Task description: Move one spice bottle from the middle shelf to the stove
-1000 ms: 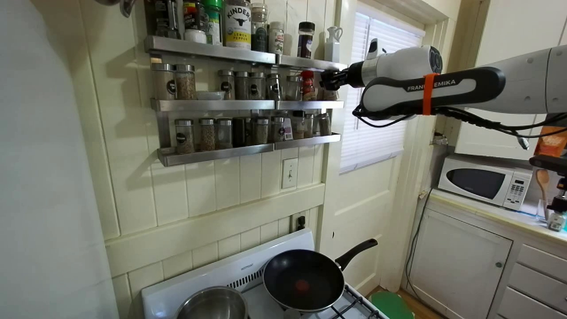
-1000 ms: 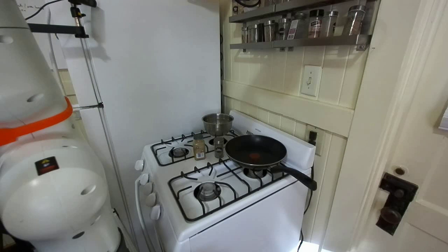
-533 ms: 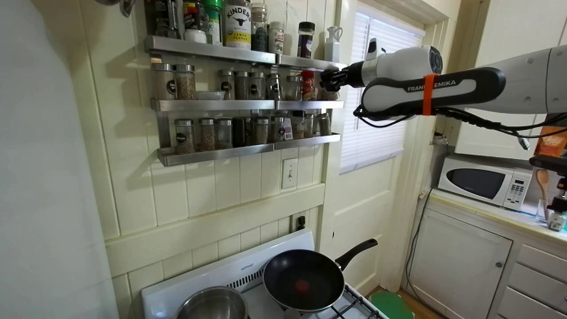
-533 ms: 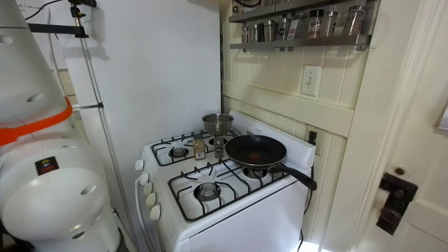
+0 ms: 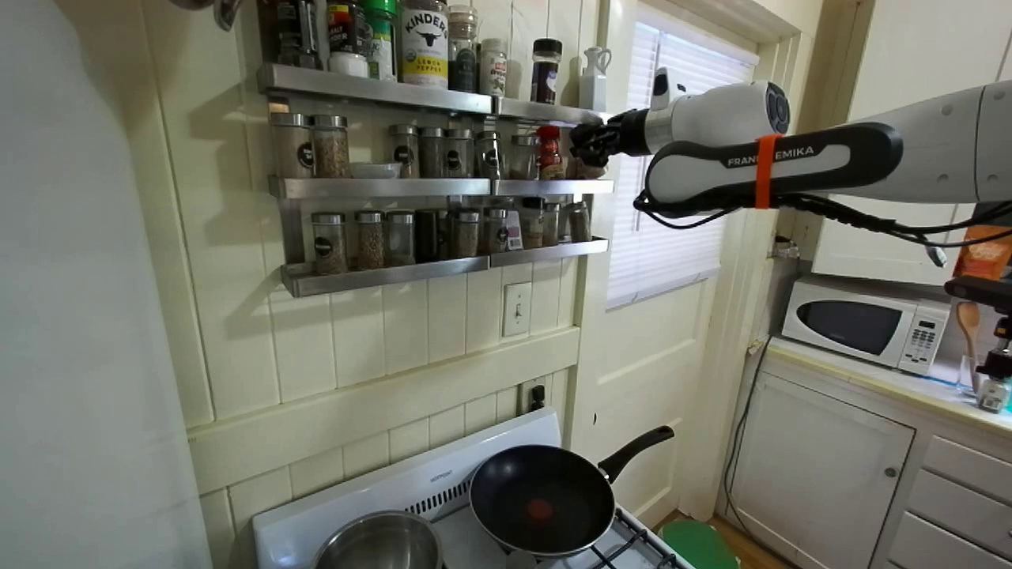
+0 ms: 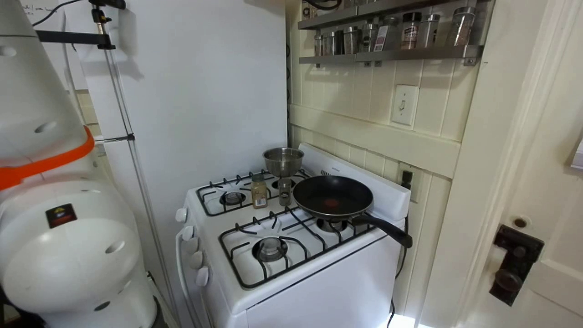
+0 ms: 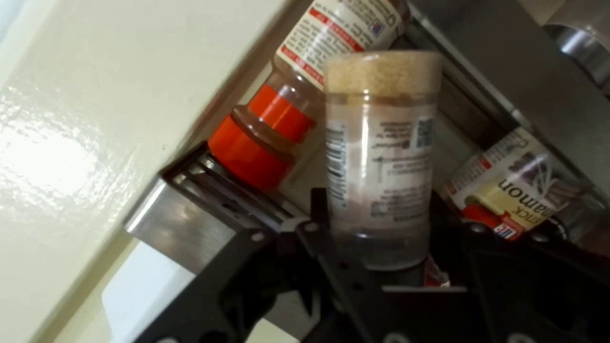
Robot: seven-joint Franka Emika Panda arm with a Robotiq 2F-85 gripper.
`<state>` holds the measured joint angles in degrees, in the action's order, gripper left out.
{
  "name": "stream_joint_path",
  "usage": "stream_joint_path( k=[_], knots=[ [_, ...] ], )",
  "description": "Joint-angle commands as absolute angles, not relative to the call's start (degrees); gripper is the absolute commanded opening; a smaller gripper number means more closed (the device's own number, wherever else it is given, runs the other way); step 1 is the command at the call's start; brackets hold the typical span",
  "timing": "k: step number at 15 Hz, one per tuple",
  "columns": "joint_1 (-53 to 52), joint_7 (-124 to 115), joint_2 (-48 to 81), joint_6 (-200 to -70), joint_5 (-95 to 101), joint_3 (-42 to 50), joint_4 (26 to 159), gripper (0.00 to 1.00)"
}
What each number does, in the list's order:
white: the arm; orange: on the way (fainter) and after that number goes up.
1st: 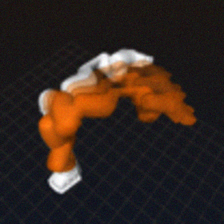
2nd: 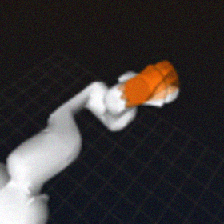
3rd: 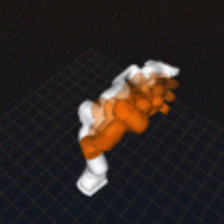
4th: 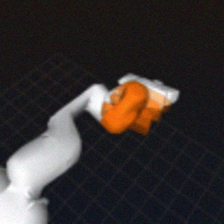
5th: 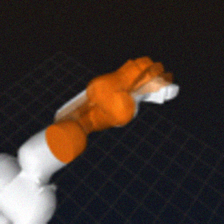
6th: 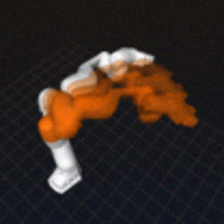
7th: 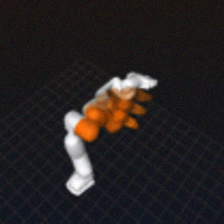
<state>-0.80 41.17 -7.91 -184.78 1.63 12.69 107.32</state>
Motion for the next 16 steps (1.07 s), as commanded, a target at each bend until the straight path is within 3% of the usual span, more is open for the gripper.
stream_joint_path(
  k=[1, 16],
  knots=[
    [-1.3, 44.1, -11.1, -185.7, 3.4, 12.9, 109.8, 0.25],
    [-1.9, 52.6, -16.6, -182.8, 6.7, 13.0, 113.9, 0.25]
  ],
)
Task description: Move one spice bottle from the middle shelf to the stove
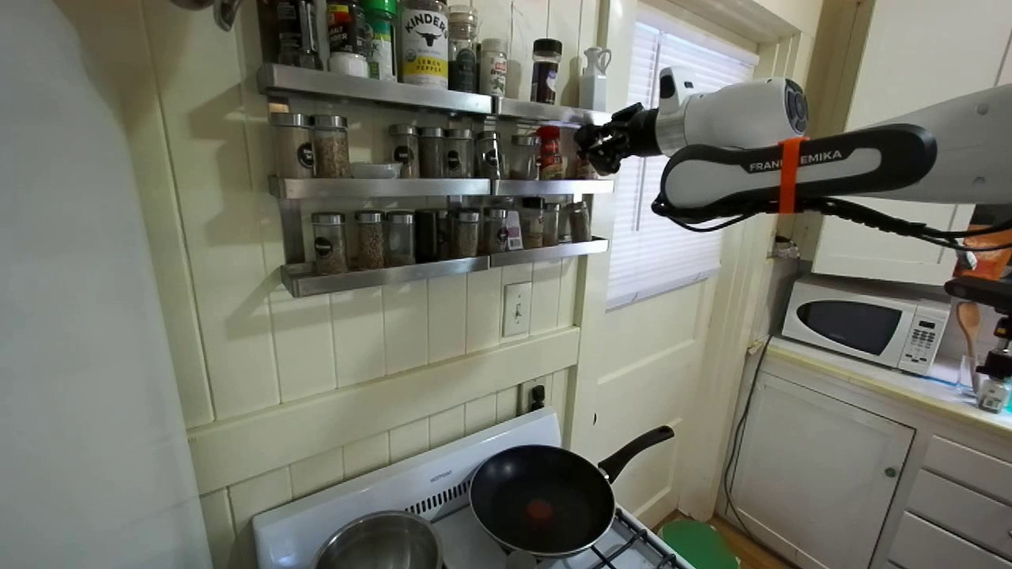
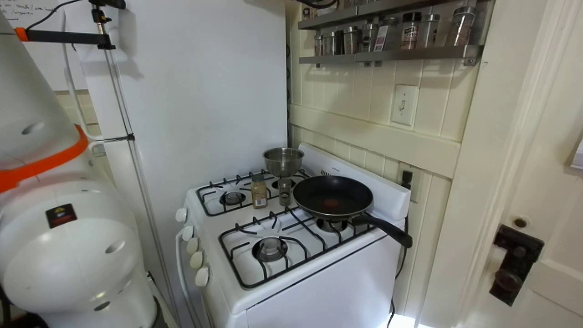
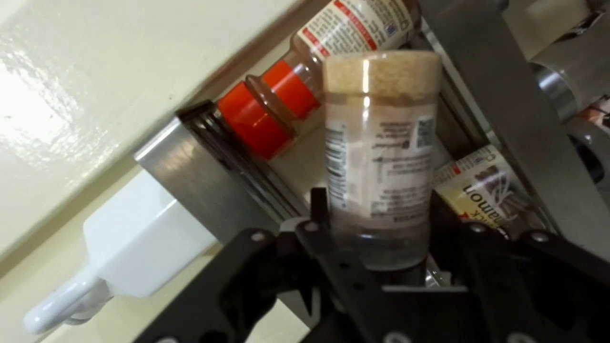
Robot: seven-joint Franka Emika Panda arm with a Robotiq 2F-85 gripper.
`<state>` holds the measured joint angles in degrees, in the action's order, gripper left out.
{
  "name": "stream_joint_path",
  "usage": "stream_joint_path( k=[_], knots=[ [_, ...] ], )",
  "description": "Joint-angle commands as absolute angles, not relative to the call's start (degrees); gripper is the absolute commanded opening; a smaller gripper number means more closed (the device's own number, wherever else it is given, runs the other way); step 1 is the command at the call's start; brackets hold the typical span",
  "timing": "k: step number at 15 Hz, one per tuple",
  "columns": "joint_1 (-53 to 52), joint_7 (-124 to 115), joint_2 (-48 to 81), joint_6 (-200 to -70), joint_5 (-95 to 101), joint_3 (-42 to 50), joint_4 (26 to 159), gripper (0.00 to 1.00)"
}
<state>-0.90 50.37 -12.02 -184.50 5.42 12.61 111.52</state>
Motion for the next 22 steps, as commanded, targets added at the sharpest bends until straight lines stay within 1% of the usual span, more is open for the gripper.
stream_joint_path(
  k=[1, 4, 6, 10, 19, 20, 22],
  knots=[
    [-1.8, 53.1, -17.3, -182.4, 6.7, 13.0, 114.3, 0.25],
    [-2.8, 53.5, -20.8, -179.2, 5.5, 13.5, 115.1, 0.25],
    [-9.1, 53.2, -24.6, -172.9, 0.3, 16.2, 115.7, 0.25],
    [-14.6, 52.2, -30.4, -166.5, -6.7, 17.4, 116.1, 0.25],
    [-27.1, 47.6, -40.7, -163.5, -17.4, 20.5, 124.8, 0.25],
    [-24.7, 47.7, -36.8, -165.0, -14.2, 19.9, 121.2, 0.5],
    [-26.3, 46.7, -38.3, -165.0, -14.8, 20.1, 123.1, 0.5]
  ],
)
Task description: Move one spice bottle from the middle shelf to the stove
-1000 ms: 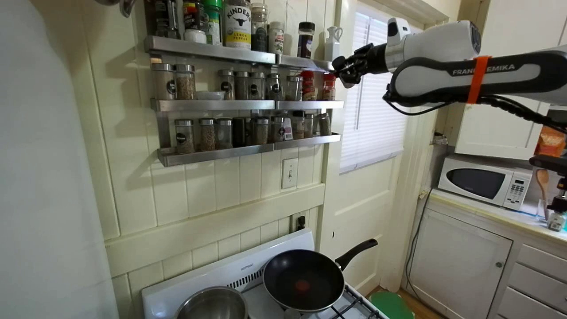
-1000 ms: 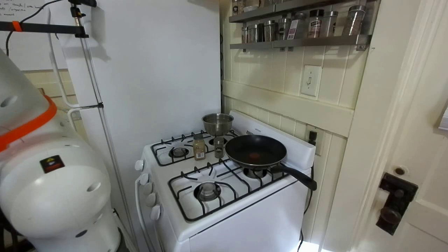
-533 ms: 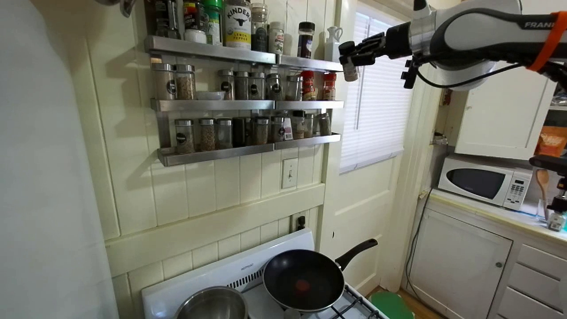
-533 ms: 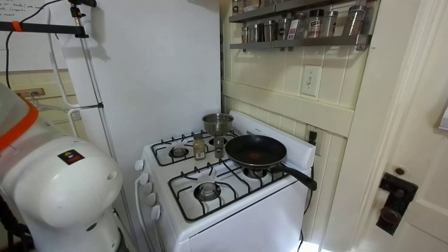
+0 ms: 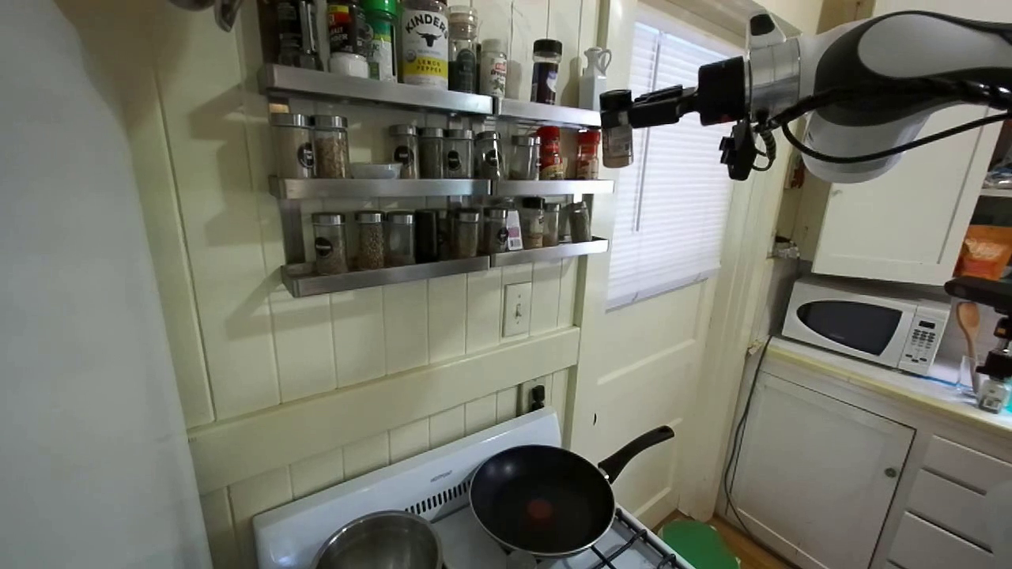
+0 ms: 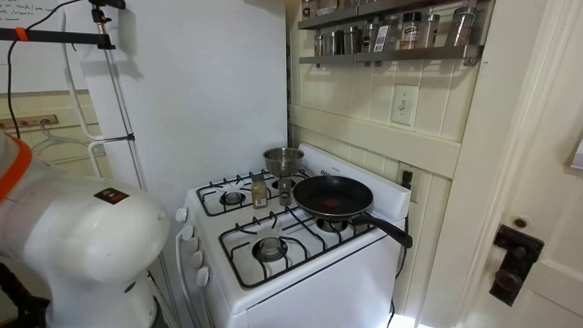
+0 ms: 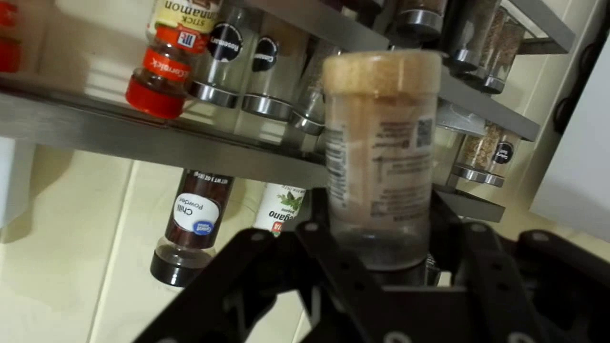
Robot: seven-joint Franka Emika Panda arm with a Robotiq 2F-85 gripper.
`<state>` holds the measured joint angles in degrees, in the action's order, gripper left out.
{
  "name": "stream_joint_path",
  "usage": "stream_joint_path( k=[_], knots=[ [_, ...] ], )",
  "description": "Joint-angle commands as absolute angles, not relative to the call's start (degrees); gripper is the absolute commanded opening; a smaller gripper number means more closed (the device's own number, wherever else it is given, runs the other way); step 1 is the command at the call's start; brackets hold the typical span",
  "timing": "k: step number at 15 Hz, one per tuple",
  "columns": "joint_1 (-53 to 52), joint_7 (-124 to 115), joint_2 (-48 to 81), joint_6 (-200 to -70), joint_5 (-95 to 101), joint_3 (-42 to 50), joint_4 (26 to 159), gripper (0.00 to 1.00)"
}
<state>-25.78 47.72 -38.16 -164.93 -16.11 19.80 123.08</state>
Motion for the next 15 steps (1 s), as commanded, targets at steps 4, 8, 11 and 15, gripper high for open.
stream_joint_path(
  k=[4, 8, 11, 15],
  knots=[
    [-26.8, 46.4, -39.1, -165.0, -15.1, 20.5, 123.8, 0.5],
    [-35.1, 44.6, -40.9, -166.6, -19.7, 19.4, 129.5, 0.25],
    [-40.6, 42.3, -42.8, -166.9, -21.2, 17.5, 137.4, 0.25],
    [-49.0, 40.1, -44.4, -169.1, -22.0, 17.0, 147.4, 0.25]
  ],
)
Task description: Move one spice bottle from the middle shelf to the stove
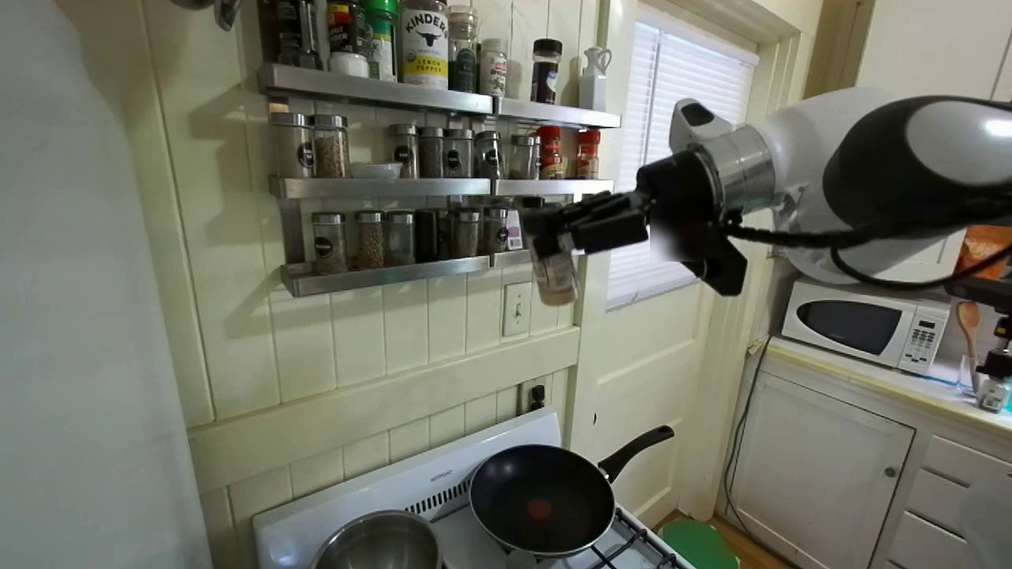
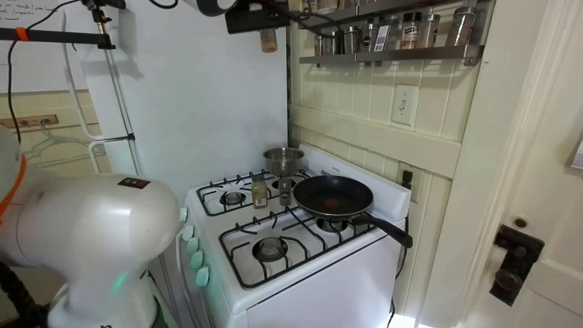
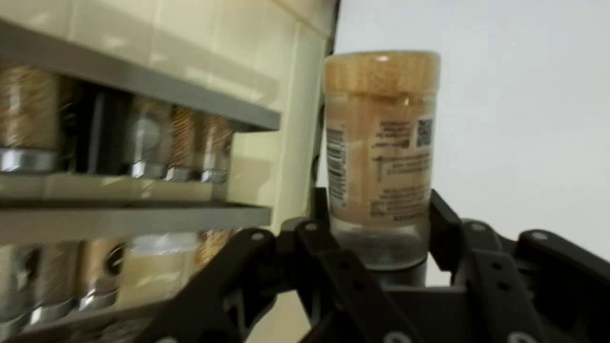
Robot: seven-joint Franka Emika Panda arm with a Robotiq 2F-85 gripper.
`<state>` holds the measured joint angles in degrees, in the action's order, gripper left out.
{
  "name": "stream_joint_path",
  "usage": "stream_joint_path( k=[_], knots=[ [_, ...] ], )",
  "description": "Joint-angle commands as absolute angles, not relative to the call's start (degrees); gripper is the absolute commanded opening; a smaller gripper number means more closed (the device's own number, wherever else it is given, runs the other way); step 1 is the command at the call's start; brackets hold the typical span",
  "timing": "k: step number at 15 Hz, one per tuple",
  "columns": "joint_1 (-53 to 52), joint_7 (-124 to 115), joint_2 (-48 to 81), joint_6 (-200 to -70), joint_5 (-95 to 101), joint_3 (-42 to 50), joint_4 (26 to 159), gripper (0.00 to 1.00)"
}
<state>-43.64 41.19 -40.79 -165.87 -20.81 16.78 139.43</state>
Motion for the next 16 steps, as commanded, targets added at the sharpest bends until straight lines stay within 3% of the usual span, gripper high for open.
stream_joint_path(
  k=[1, 7, 8, 13, 14, 16],
  knots=[
    [-49.7, 39.3, -44.5, -169.5, -20.7, 16.6, 149.3, 0.25],
    [-56.6, 34.7, -47.4, -175.2, -18.2, 18.4, 162.2, 0.25],
    [-56.7, 38.6, -43.6, -172.7, -24.6, 17.3, 157.4, 0.25],
    [-58.3, 41.0, -44.2, -172.6, -30.3, 18.1, 158.4, 0.25],
    [-57.8, 38.7, -43.7, -173.5, -27.1, 17.5, 158.4, 0.5],
    [-57.8, 39.2, -43.7, -173.5, -28.1, 17.7, 158.4, 0.5]
  ],
)
